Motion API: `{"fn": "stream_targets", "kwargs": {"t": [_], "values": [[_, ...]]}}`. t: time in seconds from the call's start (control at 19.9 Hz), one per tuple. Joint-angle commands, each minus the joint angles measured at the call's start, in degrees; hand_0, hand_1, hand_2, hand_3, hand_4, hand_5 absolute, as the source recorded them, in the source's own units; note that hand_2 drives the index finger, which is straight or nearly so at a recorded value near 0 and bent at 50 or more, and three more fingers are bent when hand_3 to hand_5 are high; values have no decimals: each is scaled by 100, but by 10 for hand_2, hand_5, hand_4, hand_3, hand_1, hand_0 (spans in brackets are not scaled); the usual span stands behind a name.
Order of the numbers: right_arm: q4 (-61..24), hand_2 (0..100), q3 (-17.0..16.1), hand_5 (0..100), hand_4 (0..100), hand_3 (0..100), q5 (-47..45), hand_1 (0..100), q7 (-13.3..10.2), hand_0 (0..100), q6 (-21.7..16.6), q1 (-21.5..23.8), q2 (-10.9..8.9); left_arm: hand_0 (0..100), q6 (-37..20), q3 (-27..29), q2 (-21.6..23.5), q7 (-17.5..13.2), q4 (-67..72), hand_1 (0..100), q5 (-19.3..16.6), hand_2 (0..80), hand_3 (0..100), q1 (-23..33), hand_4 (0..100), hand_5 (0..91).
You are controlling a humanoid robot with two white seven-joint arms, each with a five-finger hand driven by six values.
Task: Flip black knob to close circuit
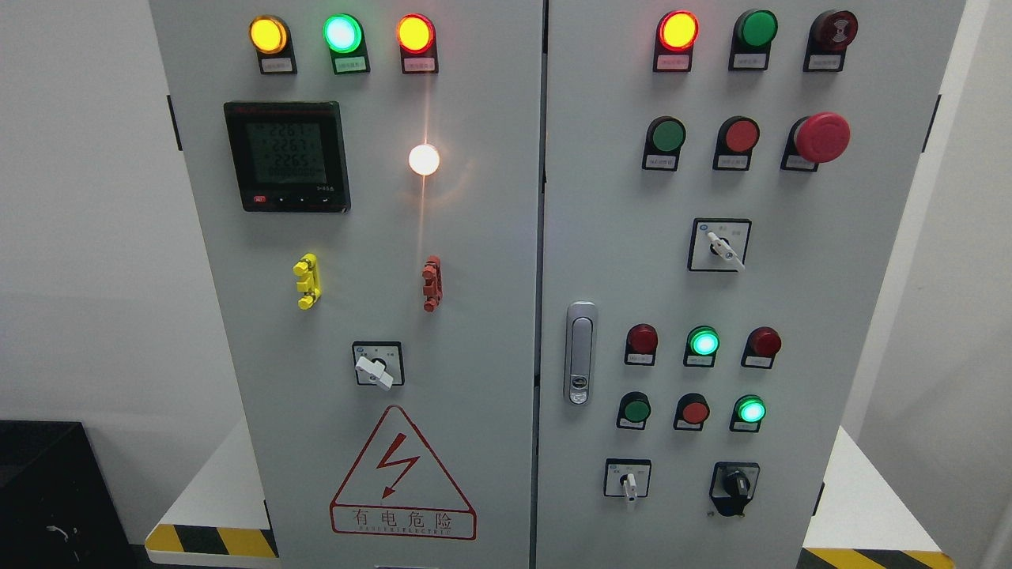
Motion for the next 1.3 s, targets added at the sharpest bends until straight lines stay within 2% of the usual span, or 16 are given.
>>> {"fn": "stream_targets", "kwargs": {"t": [0.0,0.1,0.3,0.45,0.8,1.0,1.15,1.25], "values": [[-1044,910,-417,1000,942,1000,658,36,124,0,21,-182,76,120,3,0,0,-3,-176,556,2,0,0,132,0,0],[-1150,911,-435,1000,944,1000,729,0,195,0,65,-261,84,120,3,0,0,-3,-176,556,2,0,0,132,0,0],[-1317,915,-628,1000,945,1000,1019,0,230,0,127,-472,84,120,3,0,8,-3,-167,556,2,0,0,132,0,0],[-1440,919,-707,1000,945,1000,1019,0,423,0,276,-648,85,120,3,0,8,-3,-176,556,-7,0,0,132,0,0],[-1678,919,-769,1000,946,1000,1098,0,467,0,329,-832,93,120,3,0,0,-3,-167,556,-7,0,0,132,0,0],[-1652,919,-857,1000,946,1000,1177,0,485,0,434,-1148,84,120,3,0,0,-3,-176,556,-7,0,0,132,0,0],[-1625,919,-953,1000,946,1000,1239,0,634,0,443,-1325,76,120,3,0,0,-3,-167,556,-7,0,0,132,0,0],[-1625,919,-971,1000,946,1000,1247,0,643,0,452,-1369,76,120,3,0,0,-3,-176,556,2,0,0,132,0,0]]}}
